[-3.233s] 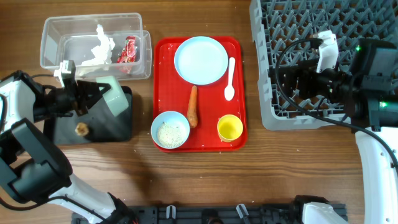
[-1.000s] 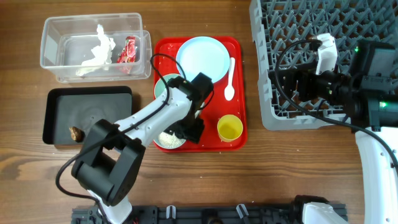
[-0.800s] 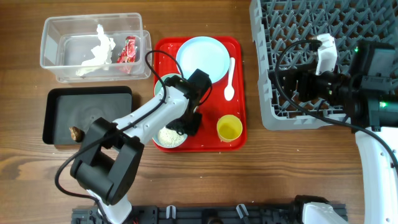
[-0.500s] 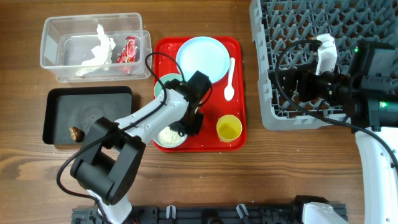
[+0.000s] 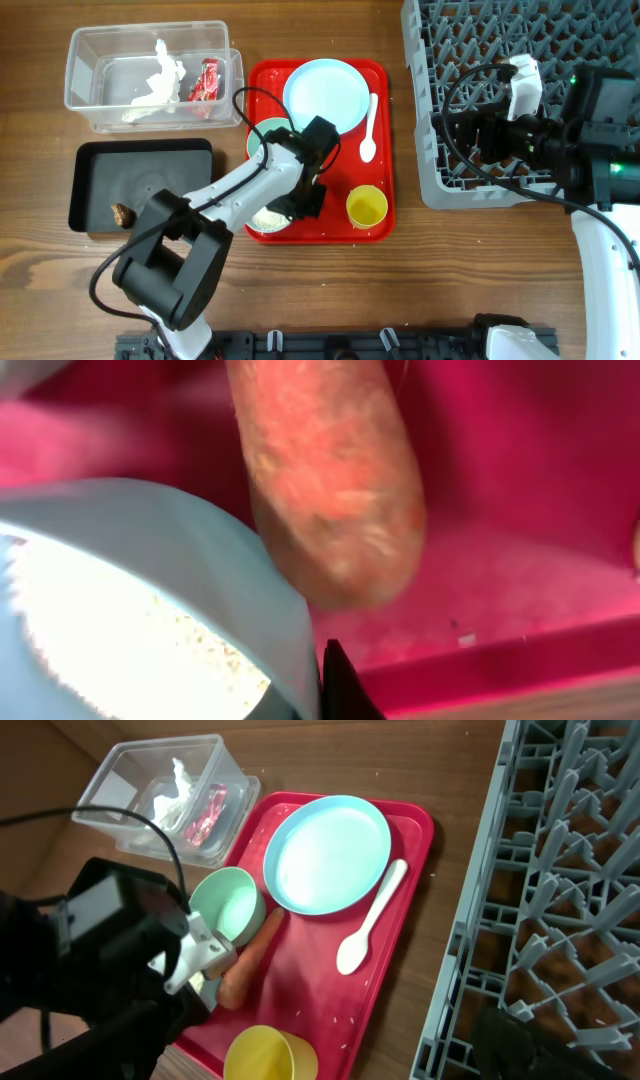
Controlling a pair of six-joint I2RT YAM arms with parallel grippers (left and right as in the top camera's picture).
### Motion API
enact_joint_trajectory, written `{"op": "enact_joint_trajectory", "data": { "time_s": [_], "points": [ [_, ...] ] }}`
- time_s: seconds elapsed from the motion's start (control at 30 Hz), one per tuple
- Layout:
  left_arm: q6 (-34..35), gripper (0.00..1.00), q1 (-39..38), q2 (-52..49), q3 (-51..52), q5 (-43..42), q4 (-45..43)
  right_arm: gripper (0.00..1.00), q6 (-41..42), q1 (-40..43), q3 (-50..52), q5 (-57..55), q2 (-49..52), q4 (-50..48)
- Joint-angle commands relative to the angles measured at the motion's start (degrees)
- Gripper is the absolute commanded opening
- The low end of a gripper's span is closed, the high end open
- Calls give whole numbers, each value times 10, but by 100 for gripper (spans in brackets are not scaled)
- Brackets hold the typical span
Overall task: Sort waste into correct bins and load items into the dishwasher rack
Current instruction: 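Tip the blue bowl over the black tray to pour out the rice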
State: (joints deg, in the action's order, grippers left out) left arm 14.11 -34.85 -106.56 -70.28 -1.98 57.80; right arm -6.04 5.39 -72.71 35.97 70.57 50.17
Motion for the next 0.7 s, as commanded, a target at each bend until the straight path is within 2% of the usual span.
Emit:
{"op": "enact_joint_trajectory", "data": {
  "time_s": [0.0, 0.13, 0.3, 0.57, 0.67],
  "points": [
    [1, 4, 10, 23, -80, -6, 56, 100, 2, -3, -8, -1, 5, -1],
    [-7, 4, 33, 45, -155, -5, 109, 100, 2, -3, -8, -1, 5, -6],
    [-30, 4, 117, 72, -166, -23, 117, 100, 2, -3, -8, -1, 5, -17],
    [-124, 4, 333, 71, -153, -192, 123, 100, 2, -3, -8, -1, 5, -15],
    [-204, 4, 437, 71, -130, -316, 121, 100, 3, -3, -8, -1, 5, -15]
  ]
}}
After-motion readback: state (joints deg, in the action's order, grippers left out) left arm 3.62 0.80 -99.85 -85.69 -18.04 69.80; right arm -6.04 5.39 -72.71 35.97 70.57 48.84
